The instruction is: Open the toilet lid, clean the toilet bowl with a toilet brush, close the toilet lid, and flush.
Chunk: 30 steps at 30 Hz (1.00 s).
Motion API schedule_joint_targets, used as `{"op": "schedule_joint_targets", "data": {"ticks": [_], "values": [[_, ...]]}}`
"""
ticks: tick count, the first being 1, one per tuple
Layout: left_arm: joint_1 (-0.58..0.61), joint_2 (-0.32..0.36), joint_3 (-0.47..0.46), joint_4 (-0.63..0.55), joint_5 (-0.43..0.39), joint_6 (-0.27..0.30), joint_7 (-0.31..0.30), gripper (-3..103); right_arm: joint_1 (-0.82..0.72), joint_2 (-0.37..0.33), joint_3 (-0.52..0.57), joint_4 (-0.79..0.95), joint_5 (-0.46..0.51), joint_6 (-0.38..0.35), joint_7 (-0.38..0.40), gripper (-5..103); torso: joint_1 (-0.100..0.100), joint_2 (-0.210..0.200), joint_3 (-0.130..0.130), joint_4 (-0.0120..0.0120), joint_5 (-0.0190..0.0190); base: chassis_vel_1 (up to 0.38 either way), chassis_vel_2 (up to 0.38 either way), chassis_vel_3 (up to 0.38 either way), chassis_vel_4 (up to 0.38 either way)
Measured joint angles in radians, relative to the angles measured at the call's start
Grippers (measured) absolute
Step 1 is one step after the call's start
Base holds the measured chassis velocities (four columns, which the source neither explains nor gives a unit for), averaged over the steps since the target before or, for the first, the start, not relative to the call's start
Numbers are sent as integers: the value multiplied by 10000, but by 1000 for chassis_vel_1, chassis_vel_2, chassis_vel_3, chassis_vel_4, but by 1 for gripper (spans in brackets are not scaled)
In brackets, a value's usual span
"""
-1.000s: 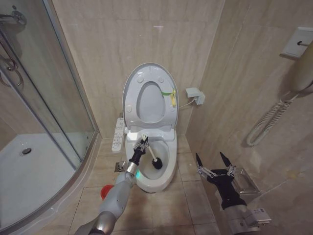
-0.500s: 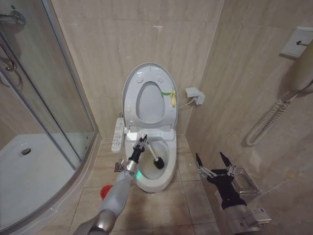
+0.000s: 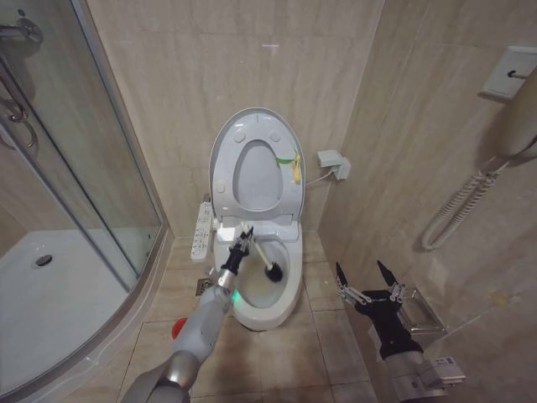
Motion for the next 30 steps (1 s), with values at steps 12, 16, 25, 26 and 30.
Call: {"op": "schedule_joint_targets", "data": {"ticks": [12,16,25,26,30], "values": [[2435,894,68,-3779,2880,-813,173,20,0,0,0,0,0,0,0,100,-1,0,1,-7,-3,0,0,0,0],[2899,1409,93,-4773,2842,-776,63,20,0,0,0,0,0,0,0,100,0,-1,1,-7,-4,0,0,0,0],[3673,1932,53,-6905,2657,-634,-352,20,0,0,0,0,0,0,0,100,-1,-1,1,-10,-3,0,0,0,0],[3769,1983,44,-7166,2641,-620,-397,20,0,1,0,0,0,0,0,100,-1,-1,1,-10,-3,0,0,0,0],[4025,2149,22,-7814,2620,-587,-494,20,0,1,0,0,0,0,0,100,0,-1,1,-9,-2,0,0,0,0]]}}
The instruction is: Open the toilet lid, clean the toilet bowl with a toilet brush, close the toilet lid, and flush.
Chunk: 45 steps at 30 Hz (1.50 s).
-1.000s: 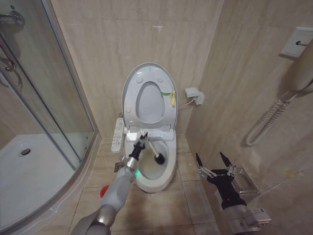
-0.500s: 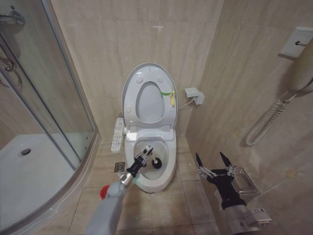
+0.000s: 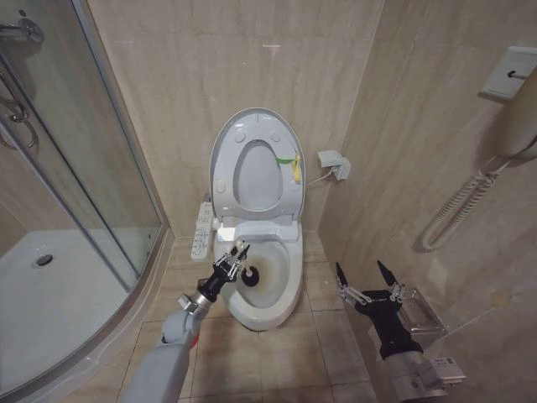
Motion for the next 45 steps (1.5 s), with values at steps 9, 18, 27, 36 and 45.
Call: {"op": "schedule_joint_targets", "data": {"ticks": [9,18,27,36,45], "values": [[1127,336,-323,-1490,-45,191,-257,20,0,0,0,0,0,0,0,100,-1,1,-1,1,1,0,0,0,0],[2072,489,-812,-2858,-252,360,-737,20,0,0,0,0,0,0,0,100,0,0,0,-1,0,0,0,0,0],[3722,711,-1993,-5434,76,563,-789,20,0,0,0,0,0,0,0,100,-1,1,-1,-1,-1,0,0,0,0],[6044,-123,-4052,-7332,911,211,-1268,20,0,1,0,0,0,0,0,100,-1,1,-2,1,1,0,0,0,0],[6662,-926,-5288,-6082,385,-925,-1519,20,0,0,0,0,0,0,0,100,-2,2,-1,1,0,0,0,0,0]]}}
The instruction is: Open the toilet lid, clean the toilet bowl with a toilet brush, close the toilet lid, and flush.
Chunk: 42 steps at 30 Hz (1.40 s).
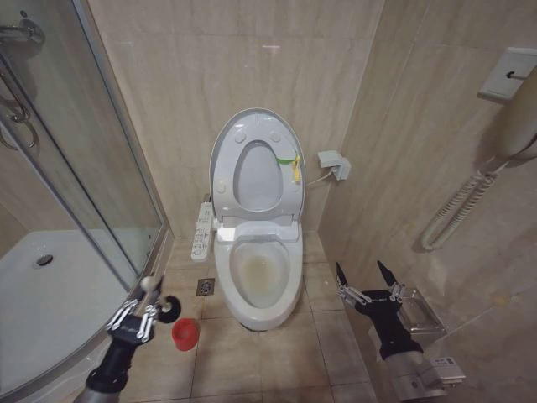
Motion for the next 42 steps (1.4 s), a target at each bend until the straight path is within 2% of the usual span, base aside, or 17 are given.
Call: {"op": "schedule_joint_targets", "data": {"ticks": [4,5,8,9,11,12,16,17,20,29,42], "values": [[-957,473,-124,2317,-1222,-588,37,20,0,0,1,0,0,0,2,100,1,0,1,0,-5,0,0,0,0],[-957,473,-124,2317,-1222,-588,37,20,0,0,1,0,0,0,2,100,1,0,1,0,-5,0,0,0,0],[-1685,871,25,3805,-2079,-687,391,20,0,0,0,0,0,0,1,100,1,-1,1,-2,0,0,0,0,0],[-1685,871,25,3805,-2079,-687,391,20,0,0,0,0,0,0,1,100,1,-1,1,-2,0,0,0,0,0],[-2214,1111,184,4856,-2426,-691,779,20,0,1,0,0,0,0,0,100,1,-1,1,-2,-2,0,0,0,0],[-2214,1111,184,4856,-2426,-691,779,20,0,1,0,0,0,0,0,100,1,-1,1,-2,-2,0,0,0,0],[-3264,1444,534,6546,-2595,-692,1347,20,0,0,0,0,0,0,0,100,1,-1,2,0,-2,0,0,0,0],[-3264,1444,534,6546,-2595,-692,1347,20,0,0,0,0,0,0,0,100,1,-1,2,0,-2,0,0,0,0],[-3996,1701,761,7624,-2707,-692,1690,20,0,0,0,0,0,0,0,100,2,-1,2,-2,-2,0,0,0,0],[-5238,2137,1414,9295,-3250,-686,1861,20,0,0,0,0,0,0,0,100,2,-1,2,0,0,0,0,0,0],[-6094,2286,1829,10932,-3232,-666,1927,20,0,0,0,0,0,0,0,100,2,-1,2,1,1,0,0,0,0]]}}
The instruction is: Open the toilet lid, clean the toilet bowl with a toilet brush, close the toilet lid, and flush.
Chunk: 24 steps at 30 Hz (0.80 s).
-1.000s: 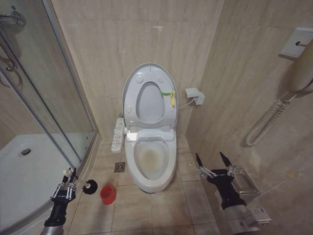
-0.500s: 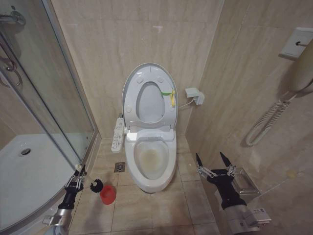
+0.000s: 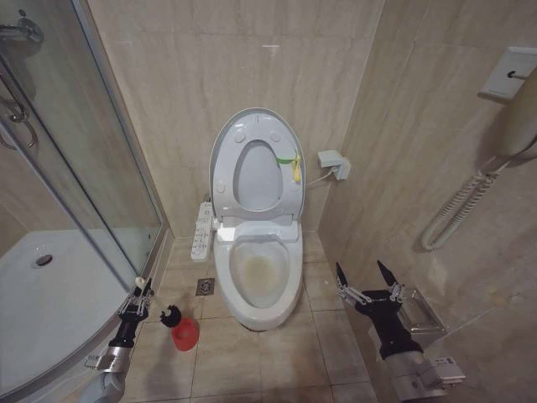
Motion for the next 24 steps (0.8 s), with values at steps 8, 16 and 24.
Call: {"op": "schedule_joint_targets", "data": {"ticks": [8,16,24], "values": [[-324,-119,2,890,118,1,570,20,0,0,0,0,0,0,0,100,0,0,-1,-2,1,0,0,0,0],[-528,-72,4,1414,379,1,728,20,0,0,0,0,0,0,0,100,0,0,-1,-1,0,0,0,0,0],[-929,159,216,1899,363,10,743,20,0,0,0,0,0,0,0,100,0,0,-1,-1,0,0,0,0,0]]}}
